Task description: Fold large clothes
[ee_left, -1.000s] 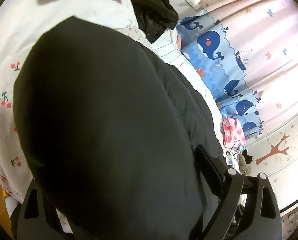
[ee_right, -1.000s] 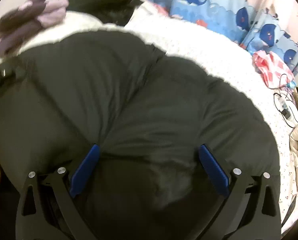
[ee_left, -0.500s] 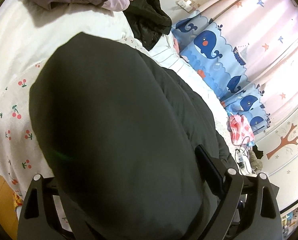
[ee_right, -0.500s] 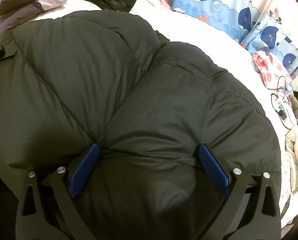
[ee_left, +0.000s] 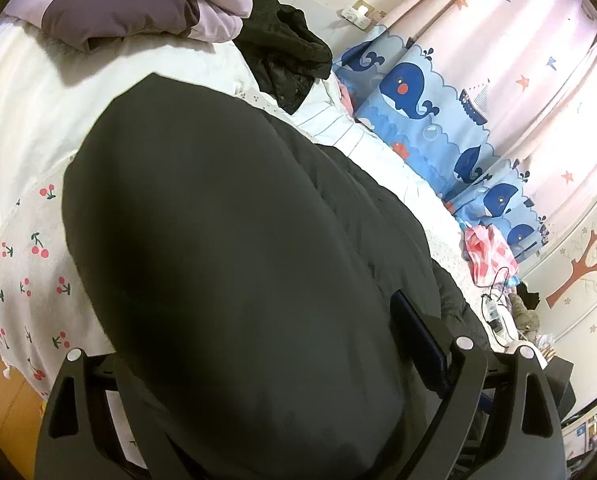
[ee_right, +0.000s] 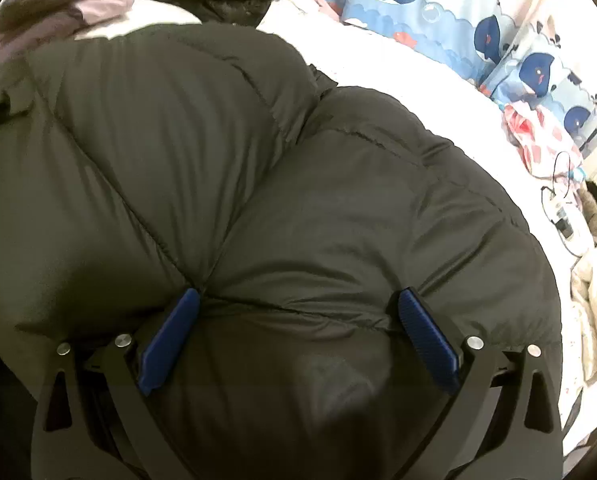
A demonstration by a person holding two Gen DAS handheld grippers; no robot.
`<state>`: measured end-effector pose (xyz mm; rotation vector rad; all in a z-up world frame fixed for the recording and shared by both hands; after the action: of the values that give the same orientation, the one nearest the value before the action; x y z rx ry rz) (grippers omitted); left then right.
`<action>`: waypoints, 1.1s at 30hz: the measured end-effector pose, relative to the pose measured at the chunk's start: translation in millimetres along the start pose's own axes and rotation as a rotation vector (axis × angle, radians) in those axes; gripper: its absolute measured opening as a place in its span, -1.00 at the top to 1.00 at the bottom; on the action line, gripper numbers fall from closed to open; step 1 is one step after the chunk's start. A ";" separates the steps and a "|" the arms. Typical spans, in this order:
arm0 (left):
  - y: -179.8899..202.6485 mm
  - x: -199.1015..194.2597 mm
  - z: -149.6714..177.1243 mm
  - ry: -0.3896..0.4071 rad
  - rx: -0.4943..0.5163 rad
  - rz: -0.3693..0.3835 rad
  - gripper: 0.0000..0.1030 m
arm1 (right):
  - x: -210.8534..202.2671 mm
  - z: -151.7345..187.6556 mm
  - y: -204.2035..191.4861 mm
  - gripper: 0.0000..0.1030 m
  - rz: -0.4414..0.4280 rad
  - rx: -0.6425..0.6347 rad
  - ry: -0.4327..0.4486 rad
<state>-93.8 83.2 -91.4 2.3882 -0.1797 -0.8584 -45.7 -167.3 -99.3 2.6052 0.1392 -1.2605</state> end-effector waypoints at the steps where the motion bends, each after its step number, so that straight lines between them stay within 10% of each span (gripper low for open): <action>1: -0.8 -0.4 -0.8 0.001 -0.003 0.001 -0.71 | -0.8 0.0 0.3 -0.86 -0.004 0.007 0.002; 11: 7.4 -2.5 -3.1 0.028 0.057 -0.019 -0.71 | 0.0 1.3 -3.9 -0.86 0.006 0.001 0.007; 19: 9.0 -4.1 -4.9 0.038 0.079 -0.026 -0.71 | -26.2 -24.2 17.6 -0.86 -0.011 0.108 0.171; 33: 13.7 -2.5 -4.1 0.054 0.109 -0.045 -0.71 | 6.8 -26.9 7.5 -0.86 -0.010 0.057 0.082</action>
<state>-92.3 74.7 -79.6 2.5230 -0.1557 -0.8228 -19.6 -167.7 -87.2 2.7093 0.1329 -1.1782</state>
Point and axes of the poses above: each gripper's, at about its wrist camera, not at the fingertips, and x roughly the way its jaws point, y to its right, z to its underside, the point moved 6 cm from there along x, roughly the way its jaws point, and after that the axes turned 1 degree about x, right-handed, at the moved point
